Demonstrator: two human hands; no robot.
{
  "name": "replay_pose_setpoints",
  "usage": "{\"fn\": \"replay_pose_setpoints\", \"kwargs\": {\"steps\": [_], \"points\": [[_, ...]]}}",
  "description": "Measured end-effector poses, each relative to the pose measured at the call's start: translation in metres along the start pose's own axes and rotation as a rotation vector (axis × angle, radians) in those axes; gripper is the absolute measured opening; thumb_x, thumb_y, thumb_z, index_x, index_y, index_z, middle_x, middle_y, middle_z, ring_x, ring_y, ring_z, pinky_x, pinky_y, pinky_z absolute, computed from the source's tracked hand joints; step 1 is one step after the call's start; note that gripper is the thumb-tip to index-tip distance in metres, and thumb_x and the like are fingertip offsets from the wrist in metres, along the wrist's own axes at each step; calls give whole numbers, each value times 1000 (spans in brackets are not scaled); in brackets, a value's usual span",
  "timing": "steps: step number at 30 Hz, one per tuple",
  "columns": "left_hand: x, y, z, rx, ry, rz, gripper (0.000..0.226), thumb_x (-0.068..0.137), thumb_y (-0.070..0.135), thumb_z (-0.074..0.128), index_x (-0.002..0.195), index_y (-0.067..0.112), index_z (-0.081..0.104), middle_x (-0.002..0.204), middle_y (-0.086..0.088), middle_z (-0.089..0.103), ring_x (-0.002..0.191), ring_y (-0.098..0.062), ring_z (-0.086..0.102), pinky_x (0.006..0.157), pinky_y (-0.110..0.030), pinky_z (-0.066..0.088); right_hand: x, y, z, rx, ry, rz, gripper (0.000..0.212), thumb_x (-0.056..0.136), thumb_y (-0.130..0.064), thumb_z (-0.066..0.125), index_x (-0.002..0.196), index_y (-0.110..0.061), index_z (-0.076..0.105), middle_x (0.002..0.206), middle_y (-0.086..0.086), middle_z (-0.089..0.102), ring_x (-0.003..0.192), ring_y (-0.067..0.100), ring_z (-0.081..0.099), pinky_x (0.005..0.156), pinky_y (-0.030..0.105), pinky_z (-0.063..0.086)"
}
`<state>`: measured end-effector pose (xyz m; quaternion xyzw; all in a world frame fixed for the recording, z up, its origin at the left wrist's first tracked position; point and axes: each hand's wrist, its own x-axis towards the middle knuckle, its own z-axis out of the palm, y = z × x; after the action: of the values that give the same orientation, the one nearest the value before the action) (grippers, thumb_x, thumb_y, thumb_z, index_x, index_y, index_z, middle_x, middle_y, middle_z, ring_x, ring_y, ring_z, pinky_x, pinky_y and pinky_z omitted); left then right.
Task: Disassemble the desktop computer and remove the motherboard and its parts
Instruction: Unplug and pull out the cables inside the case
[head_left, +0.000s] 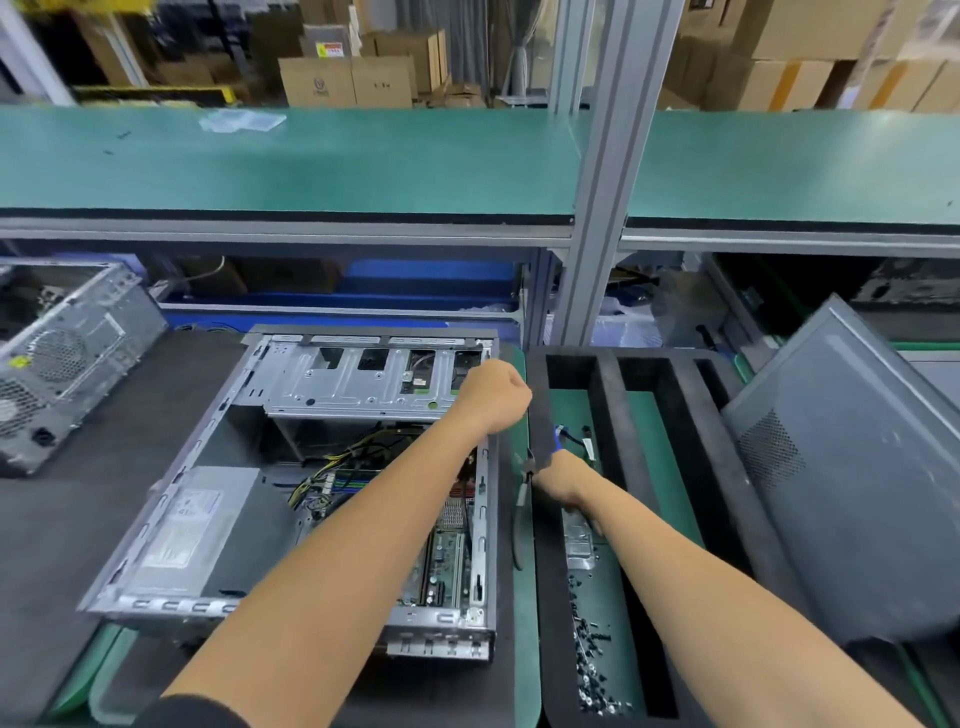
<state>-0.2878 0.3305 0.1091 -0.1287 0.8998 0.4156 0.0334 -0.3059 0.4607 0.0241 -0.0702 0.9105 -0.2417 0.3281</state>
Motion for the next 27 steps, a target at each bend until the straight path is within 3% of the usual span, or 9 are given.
{"fn": "replay_pose_setpoints", "kwargs": {"steps": [5,8,11,16,18,20,22,25,27], "points": [[1,-7,2,-69,63,7,16,85,4,45,76,14,53,73,-14,56,67,-18,49,65,-35,47,6,8,11,-108,91,24,29,88,-1,43,61,-10,34,62,6,39,51,18,33,47,27,28],[1,-8,3,-87,104,-7,20,86,5,45,79,-2,63,82,-11,69,73,-28,63,73,-42,56,11,12,11,-115,134,17,30,85,2,43,59,-10,33,65,8,39,54,21,36,44,27,27],[1,-9,5,-91,122,-4,22,88,7,46,89,-1,66,86,-6,70,84,-27,67,76,-40,58,12,14,11,-149,134,-5,31,83,4,42,59,-12,30,62,8,36,54,22,35,44,28,26],[-1,-4,4,-65,122,-7,23,88,6,45,90,-6,66,85,-7,69,85,-27,67,77,-41,58,9,16,8,-141,90,-27,30,82,2,43,58,-11,31,61,7,36,53,21,32,46,27,25],[-1,-3,4,-63,120,-11,23,88,6,46,90,-7,65,85,-7,69,84,-27,67,77,-41,58,7,15,5,-84,117,-23,26,82,1,44,60,-10,35,64,9,41,54,22,37,51,27,32],[-1,-3,3,-72,119,-14,24,88,6,46,89,-8,65,84,-7,69,84,-29,67,78,-43,58,3,11,-3,41,203,-30,11,82,1,46,73,-4,48,81,16,59,71,30,55,64,33,46],[-1,-3,3,-89,124,-16,25,87,6,46,89,-10,65,83,-8,69,82,-30,67,78,-45,57,1,2,-16,152,362,-68,11,84,-1,48,87,1,58,98,21,66,92,36,62,77,39,52],[-1,-4,3,-137,143,-22,23,87,8,47,87,-7,65,80,-4,67,77,-27,64,75,-43,57,-9,-28,-36,305,555,-183,11,86,-6,48,86,-9,59,92,11,67,84,26,62,69,32,49],[-2,-3,1,-143,165,-13,19,89,10,48,82,5,65,77,2,64,75,-21,61,64,-33,51,-18,-55,-45,370,603,-288,11,85,-6,49,84,-11,58,86,3,64,76,18,56,60,27,41]]}}
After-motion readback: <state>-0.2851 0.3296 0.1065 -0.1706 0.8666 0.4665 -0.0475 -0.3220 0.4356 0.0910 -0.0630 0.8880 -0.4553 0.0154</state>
